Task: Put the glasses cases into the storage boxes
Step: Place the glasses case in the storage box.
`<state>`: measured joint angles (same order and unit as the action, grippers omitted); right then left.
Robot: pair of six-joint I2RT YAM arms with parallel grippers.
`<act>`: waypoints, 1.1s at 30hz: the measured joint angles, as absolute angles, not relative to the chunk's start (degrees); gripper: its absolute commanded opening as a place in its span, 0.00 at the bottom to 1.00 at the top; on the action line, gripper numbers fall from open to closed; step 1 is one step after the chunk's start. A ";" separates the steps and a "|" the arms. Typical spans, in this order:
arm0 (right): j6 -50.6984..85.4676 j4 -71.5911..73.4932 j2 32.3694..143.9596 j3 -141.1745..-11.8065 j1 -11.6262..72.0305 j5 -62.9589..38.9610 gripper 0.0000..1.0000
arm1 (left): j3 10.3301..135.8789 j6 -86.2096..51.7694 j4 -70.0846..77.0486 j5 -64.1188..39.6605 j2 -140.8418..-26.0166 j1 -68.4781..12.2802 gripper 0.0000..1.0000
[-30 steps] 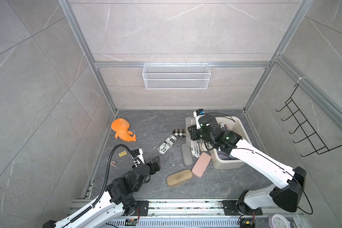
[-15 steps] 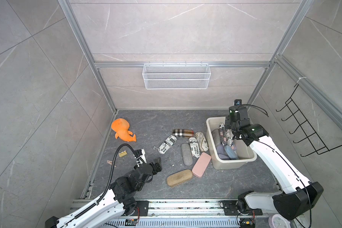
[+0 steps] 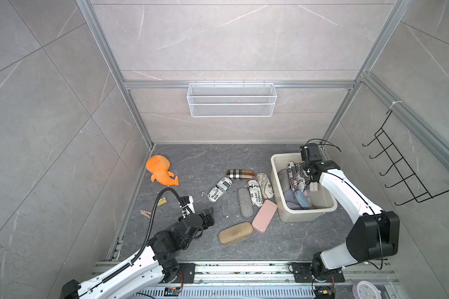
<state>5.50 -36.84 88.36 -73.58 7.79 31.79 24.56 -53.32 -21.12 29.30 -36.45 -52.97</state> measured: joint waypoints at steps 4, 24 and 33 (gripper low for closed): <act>5.52 -36.84 91.53 -73.84 6.83 28.99 0.40 | 26.44 -53.08 -20.53 28.01 -39.64 -52.84 0.98; 9.37 -36.25 89.41 -76.42 6.87 19.97 0.63 | 34.63 -48.10 -19.77 20.18 -52.86 -52.73 0.98; 14.63 -36.67 71.29 -69.95 12.23 13.50 0.66 | 44.49 -36.45 -25.41 13.02 -64.97 -52.73 0.97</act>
